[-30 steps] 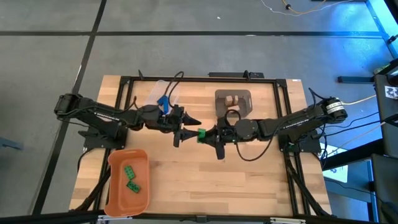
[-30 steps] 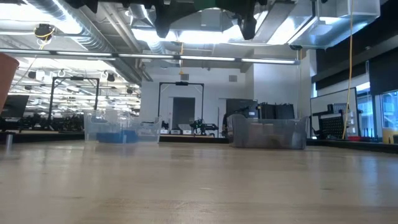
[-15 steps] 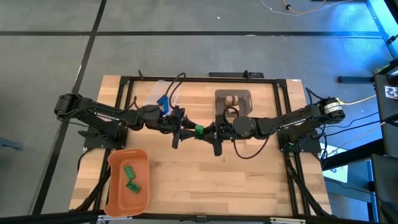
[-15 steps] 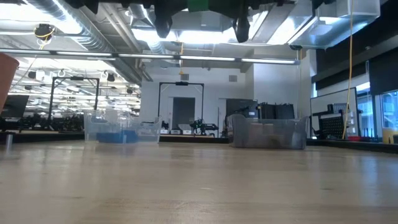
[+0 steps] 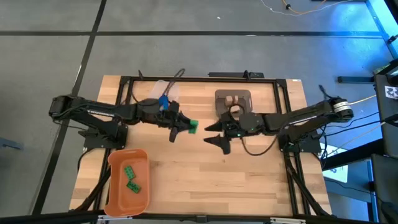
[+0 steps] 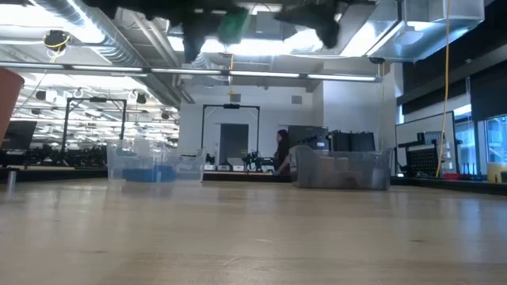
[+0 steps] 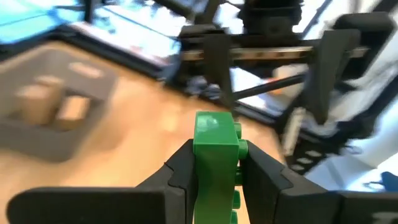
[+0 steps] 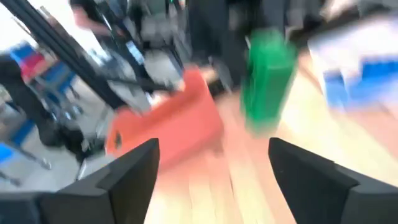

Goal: Sort & place blocks by color
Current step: Put the green game piece into the orange bin

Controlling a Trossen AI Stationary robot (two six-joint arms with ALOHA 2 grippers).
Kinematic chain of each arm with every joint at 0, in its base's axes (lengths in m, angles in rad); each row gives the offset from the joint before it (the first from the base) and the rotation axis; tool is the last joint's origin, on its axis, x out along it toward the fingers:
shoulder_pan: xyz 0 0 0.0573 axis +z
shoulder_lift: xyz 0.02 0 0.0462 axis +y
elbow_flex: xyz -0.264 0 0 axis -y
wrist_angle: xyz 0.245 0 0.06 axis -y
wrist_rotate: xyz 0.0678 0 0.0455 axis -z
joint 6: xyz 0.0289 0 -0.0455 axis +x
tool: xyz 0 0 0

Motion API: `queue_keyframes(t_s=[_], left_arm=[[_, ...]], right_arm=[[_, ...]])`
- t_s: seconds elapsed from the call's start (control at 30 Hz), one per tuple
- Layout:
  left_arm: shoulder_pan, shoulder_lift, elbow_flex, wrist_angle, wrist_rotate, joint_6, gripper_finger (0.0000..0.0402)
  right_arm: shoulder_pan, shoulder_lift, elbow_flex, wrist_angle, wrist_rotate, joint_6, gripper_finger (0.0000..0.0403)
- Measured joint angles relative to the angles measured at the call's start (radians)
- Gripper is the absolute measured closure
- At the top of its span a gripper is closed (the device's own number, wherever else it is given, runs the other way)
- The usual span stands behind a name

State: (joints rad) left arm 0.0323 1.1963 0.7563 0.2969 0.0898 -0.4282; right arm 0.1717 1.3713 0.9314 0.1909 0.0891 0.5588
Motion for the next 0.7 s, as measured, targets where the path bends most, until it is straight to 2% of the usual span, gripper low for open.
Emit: queue_keyframes(t_s=[0.1, 0.2, 0.33, 0.4, 0.53, 0.7], left_arm=[[0.037, -0.09, 0.0, -0.128, -0.025, 0.027, 0.032], [0.056, -0.196, 0.0, -0.327, -0.054, 0.038, 0.032], [-0.008, -0.302, -0.001, -0.591, -0.017, -0.049, 0.032], [-0.089, -0.334, 0.013, -0.69, 0.013, -0.114, 0.032], [-0.33, -0.331, 0.113, -0.901, -0.013, -0.259, 0.032], [-0.657, -0.207, 0.287, -1.197, -0.118, -0.426, 0.032]], right_arm=[[-0.005, -0.083, 0.0, -0.209, -0.005, 0.026, 0.0094], [-0.005, -0.163, 0.0, -0.424, 0.042, 0.067, 0.0095], [0.012, -0.229, -0.001, -0.649, 0.098, 0.115, 0.0096], [0.023, -0.245, -0.001, -0.712, 0.128, 0.122, 0.0096], [0.035, -0.248, -0.001, -0.749, 0.153, 0.119, 0.0096], [0.035, -0.242, -0.001, -0.752, 0.154, 0.117, 0.0096]])
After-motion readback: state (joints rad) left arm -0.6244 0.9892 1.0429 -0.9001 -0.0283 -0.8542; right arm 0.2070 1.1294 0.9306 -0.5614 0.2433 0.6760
